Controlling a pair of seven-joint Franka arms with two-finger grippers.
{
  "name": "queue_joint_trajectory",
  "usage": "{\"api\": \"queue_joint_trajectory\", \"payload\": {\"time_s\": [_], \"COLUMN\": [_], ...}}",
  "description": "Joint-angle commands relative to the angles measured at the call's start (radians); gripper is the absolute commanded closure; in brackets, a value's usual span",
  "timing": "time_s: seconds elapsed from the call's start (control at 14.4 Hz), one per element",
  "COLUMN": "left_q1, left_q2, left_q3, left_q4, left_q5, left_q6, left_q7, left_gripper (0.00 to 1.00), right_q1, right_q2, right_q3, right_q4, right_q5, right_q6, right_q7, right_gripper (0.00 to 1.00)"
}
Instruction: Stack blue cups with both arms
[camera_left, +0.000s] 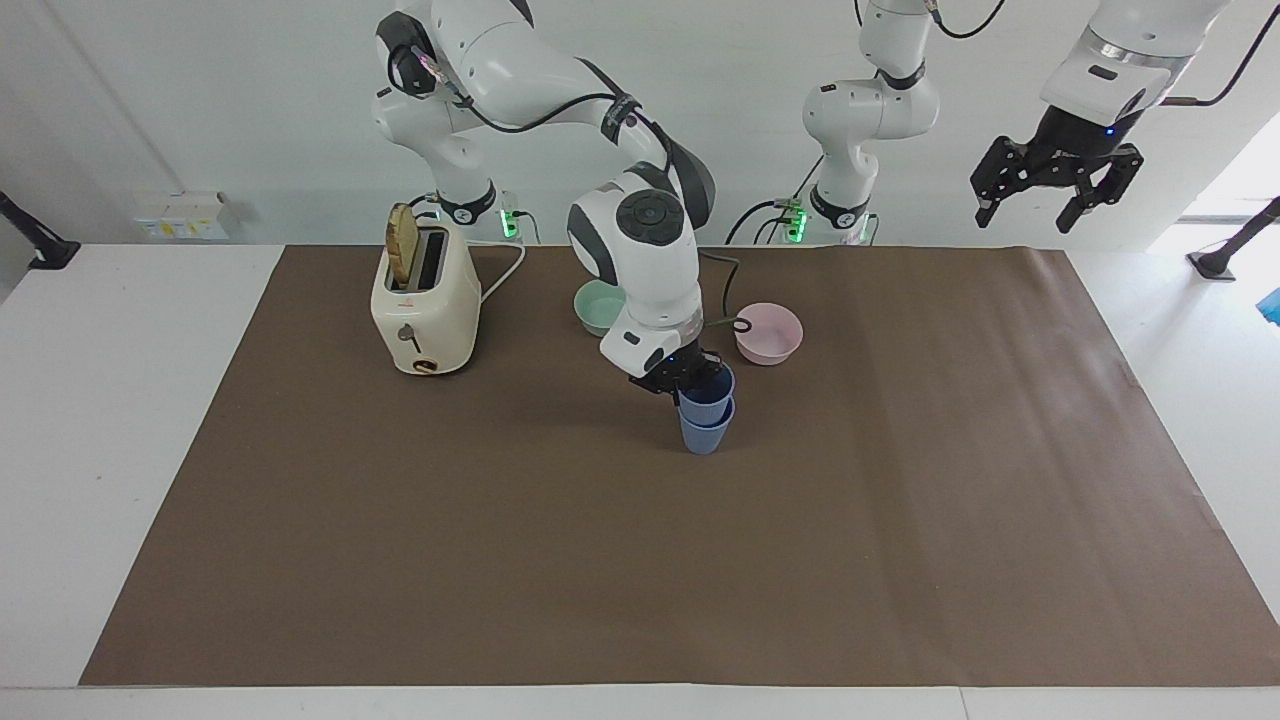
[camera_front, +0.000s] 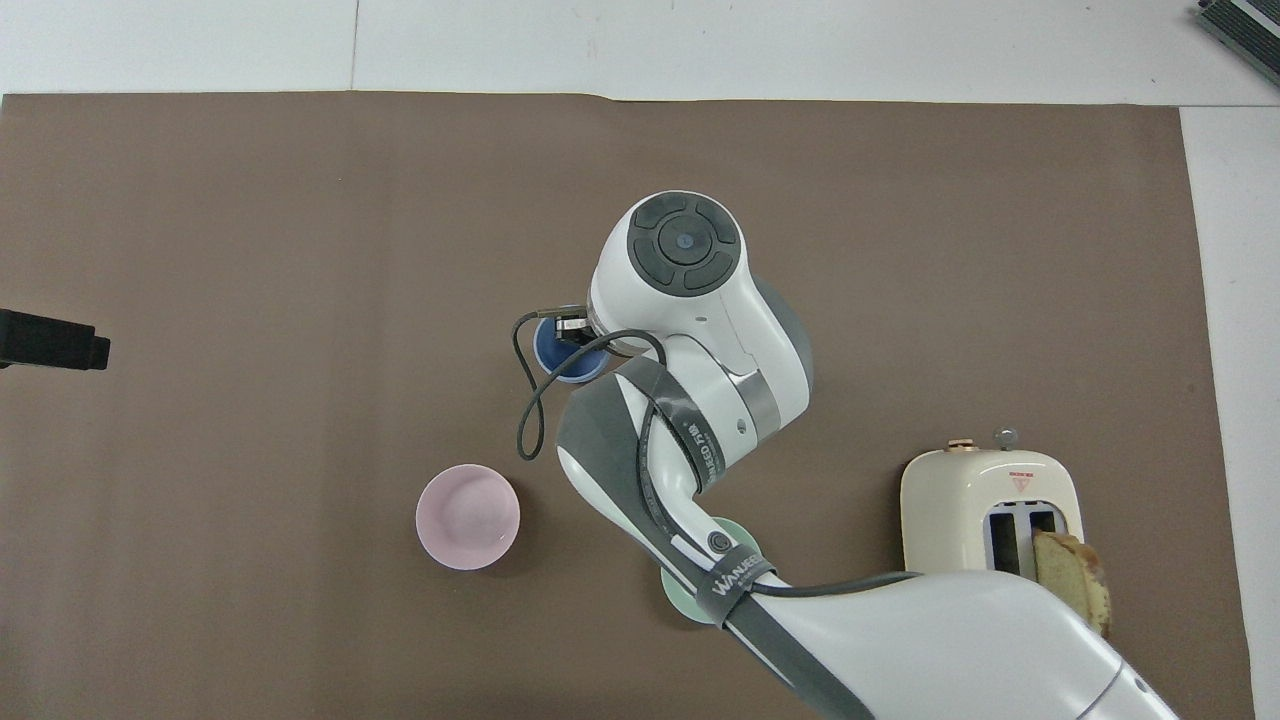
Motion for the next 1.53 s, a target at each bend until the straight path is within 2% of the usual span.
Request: {"api": "queue_joint_trajectory", "payload": {"time_s": [0.0, 0.14, 0.21, 0.28, 0.35, 0.49, 0.9, 1.46], "left_q1": [0.012, 0.012, 0.012, 0.012, 0.012, 0.012, 0.012, 0.012], "left_q2": [-0.010, -0.010, -0.010, -0.010, -0.010, -0.010, -0.010, -0.010], "left_q3": [-0.007, -0.007, -0.007, -0.007, -0.007, -0.007, -0.007, -0.007], "left_q4": [-0.009, -0.009, -0.009, -0.009, -0.009, -0.009, -0.009, -0.009], "left_q5": [0.000, 0.000, 0.000, 0.000, 0.000, 0.000, 0.000, 0.000], "left_q6": [-0.001, -0.001, -0.001, -0.001, -0.001, -0.001, -0.001, -0.001], "left_q7": [0.004, 0.004, 0.004, 0.004, 0.004, 0.004, 0.004, 0.004], "left_gripper": [0.00, 0.00, 0.00, 0.00, 0.00, 0.00, 0.00, 0.00], "right_q1": [-0.003, -0.003, -0.006, -0.014, -0.021, -0.064, -0.253, -0.409], "right_q2": [0.007, 0.007, 0.007, 0.007, 0.002, -0.007, -0.146, -0.263], "right_q3": [0.006, 0.006, 0.006, 0.006, 0.006, 0.001, -0.002, -0.005], "right_q4": [0.013, 0.013, 0.014, 0.014, 0.016, 0.022, 0.023, 0.017], "right_q5": [-0.020, -0.028, -0.046, -0.065, -0.072, -0.074, -0.072, -0.077], "right_q6": [0.015, 0.003, -0.003, -0.006, -0.009, -0.060, -0.259, -0.385], "right_q7": [0.026, 0.020, 0.015, 0.015, 0.013, -0.028, -0.264, -0.324], "right_gripper": [0.45, 0.38, 0.30, 0.20, 0.02, 0.00, 0.00, 0.00]}}
